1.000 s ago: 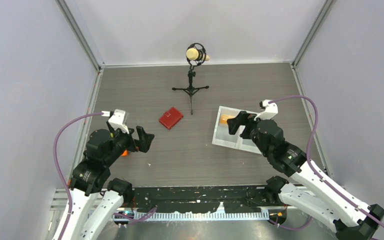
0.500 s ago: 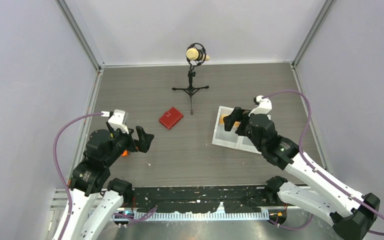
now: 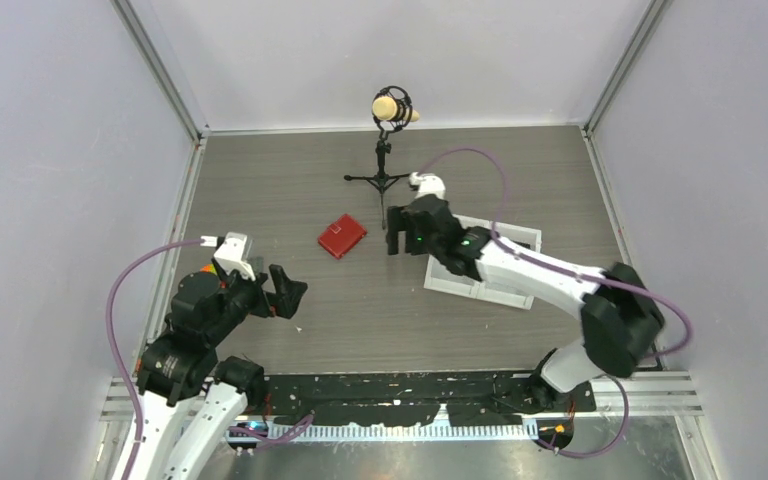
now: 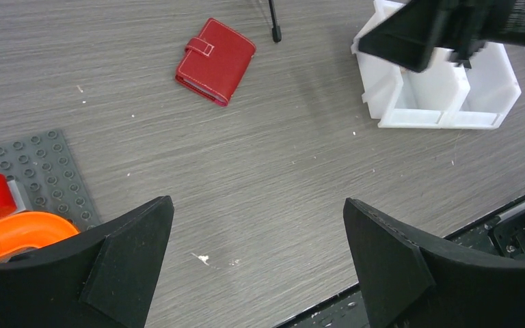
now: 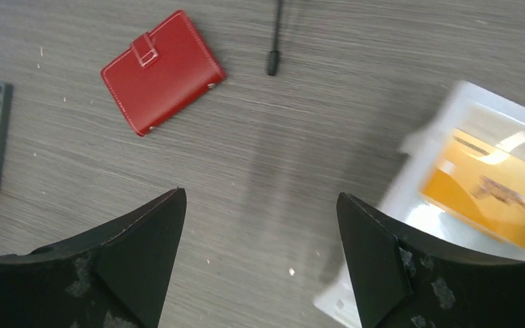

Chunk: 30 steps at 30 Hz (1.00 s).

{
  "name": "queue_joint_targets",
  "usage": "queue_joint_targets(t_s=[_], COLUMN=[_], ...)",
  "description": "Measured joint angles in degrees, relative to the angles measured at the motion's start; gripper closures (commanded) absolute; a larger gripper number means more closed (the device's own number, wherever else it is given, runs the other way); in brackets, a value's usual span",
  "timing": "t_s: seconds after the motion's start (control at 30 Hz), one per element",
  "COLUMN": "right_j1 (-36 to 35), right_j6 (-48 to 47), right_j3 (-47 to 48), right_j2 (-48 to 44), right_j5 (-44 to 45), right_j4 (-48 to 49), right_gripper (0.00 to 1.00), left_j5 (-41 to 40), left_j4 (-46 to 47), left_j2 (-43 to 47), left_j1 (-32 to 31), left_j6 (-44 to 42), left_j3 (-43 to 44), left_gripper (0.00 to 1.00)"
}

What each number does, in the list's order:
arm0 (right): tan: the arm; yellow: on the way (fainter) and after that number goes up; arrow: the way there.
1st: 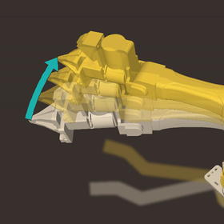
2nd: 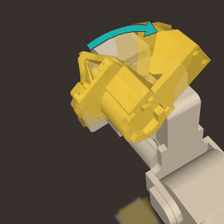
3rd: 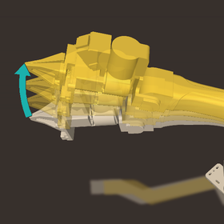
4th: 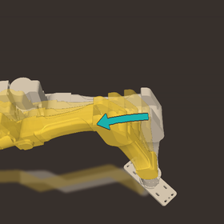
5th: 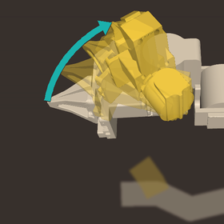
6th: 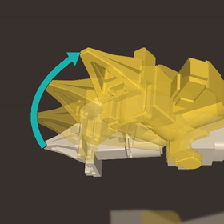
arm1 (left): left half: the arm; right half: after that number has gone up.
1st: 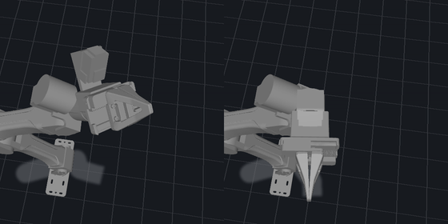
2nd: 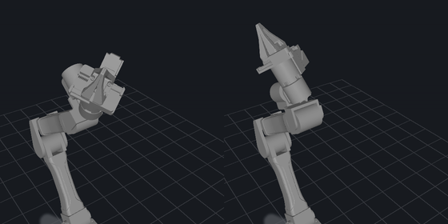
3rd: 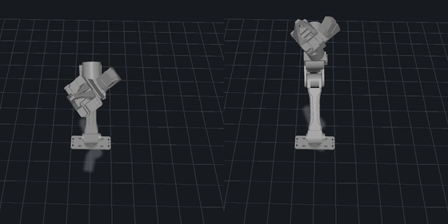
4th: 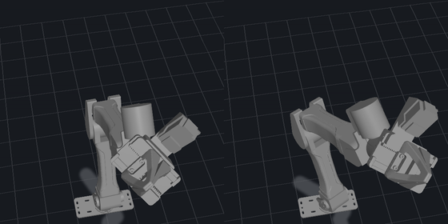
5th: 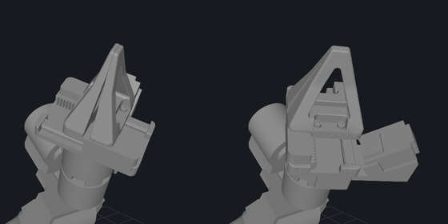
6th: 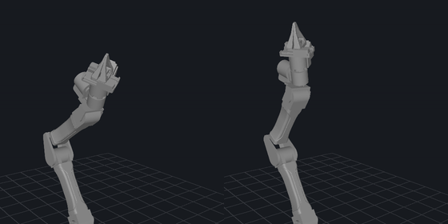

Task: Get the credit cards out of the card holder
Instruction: Open the card holder at the center of the board.

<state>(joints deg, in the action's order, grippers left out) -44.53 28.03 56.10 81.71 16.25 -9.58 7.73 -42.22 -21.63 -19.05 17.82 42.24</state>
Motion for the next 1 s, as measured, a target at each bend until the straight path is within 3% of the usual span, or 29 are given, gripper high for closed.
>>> queue_joint_targets(t_s=[0.3,0.67,1.0], right_j1=[-4.8,-5.0,-4.5], right_j6=[-9.1,-11.8,-16.5], right_j3=[21.7,37.0,45.7], right_j2=[24.4,40.5,47.1], right_j5=[-3.7,-4.4,-4.4], right_j4=[0.5,-3.5,-9.2], right_gripper=[0.26,0.13,0.08], left_j5=[-3.4,-5.6,-5.6], left_j4=[-2.4,-2.5,-2.4], left_j2=[7.1,9.6,12.0], left_j1=[0.0,0.0,0.0], left_j6=[0.1,0.2,0.1], left_j3=[-1.9,-2.0,-2.8], left_gripper=[0.0,0.0,0.0])
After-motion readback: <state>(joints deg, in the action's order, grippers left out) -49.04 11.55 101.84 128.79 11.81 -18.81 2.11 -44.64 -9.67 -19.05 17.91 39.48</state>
